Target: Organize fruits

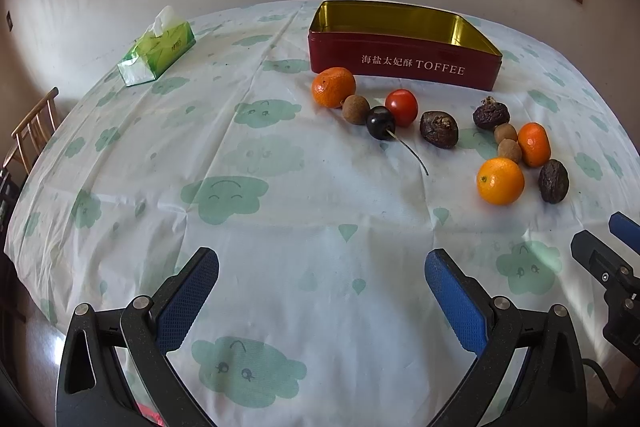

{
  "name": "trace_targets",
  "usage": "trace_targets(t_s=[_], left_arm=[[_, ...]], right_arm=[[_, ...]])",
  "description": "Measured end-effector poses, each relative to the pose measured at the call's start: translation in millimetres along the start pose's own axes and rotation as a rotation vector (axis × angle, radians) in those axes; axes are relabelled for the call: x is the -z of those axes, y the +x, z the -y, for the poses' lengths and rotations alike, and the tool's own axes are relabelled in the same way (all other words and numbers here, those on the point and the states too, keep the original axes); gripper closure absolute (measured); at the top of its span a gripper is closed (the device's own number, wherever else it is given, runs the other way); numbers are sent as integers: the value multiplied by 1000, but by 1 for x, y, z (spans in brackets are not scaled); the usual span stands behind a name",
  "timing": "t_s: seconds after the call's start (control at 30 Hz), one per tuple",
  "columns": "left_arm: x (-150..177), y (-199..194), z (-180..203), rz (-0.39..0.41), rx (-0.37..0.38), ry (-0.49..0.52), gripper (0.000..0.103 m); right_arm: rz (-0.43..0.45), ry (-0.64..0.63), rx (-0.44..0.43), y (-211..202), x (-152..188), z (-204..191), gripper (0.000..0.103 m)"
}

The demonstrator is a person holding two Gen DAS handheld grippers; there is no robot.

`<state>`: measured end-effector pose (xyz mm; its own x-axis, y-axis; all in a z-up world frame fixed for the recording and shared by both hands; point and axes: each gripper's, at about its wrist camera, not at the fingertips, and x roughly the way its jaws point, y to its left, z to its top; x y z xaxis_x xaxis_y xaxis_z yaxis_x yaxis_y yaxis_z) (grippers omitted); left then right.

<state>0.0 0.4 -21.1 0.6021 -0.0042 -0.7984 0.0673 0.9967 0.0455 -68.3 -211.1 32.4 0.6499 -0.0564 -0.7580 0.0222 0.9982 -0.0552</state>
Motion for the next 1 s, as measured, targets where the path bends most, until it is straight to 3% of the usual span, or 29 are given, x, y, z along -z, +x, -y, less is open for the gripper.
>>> trace_targets(t_s=[0.7, 0.8, 0.93, 1.0], left_arm=[[2, 7, 6, -19, 11, 4, 1], [0, 8, 7, -19, 9, 6, 1], [-4, 13, 10, -36, 14, 15, 2], [-7, 15, 13, -38, 23, 26, 7]], right_arm=[[-49, 12, -4, 17, -5, 9, 30], [-74, 1, -17, 27, -9, 9, 42], [-94, 5, -18, 39, -14, 13, 43], [-95, 3, -15, 44, -18, 14, 43]])
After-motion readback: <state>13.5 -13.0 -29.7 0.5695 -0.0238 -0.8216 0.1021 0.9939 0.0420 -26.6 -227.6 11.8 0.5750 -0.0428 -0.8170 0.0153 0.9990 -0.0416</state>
